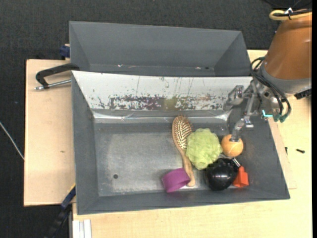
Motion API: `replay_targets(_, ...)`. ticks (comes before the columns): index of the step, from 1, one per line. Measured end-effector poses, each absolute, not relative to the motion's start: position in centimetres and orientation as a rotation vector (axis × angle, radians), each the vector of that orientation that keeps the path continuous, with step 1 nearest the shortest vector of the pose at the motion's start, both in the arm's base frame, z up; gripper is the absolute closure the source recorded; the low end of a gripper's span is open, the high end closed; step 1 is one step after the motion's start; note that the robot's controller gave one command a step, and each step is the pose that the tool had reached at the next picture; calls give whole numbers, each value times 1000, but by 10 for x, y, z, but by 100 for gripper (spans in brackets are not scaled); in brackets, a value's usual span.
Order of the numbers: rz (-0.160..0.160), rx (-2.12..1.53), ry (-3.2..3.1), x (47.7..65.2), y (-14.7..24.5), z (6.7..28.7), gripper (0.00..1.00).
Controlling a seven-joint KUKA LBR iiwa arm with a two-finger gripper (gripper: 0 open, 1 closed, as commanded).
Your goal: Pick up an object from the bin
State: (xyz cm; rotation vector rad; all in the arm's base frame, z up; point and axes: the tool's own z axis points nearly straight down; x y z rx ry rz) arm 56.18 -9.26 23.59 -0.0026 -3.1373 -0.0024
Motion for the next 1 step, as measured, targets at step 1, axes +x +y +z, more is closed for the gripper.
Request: replay_targets(1, 0, 0, -3145, 563, -92, 240, 0)
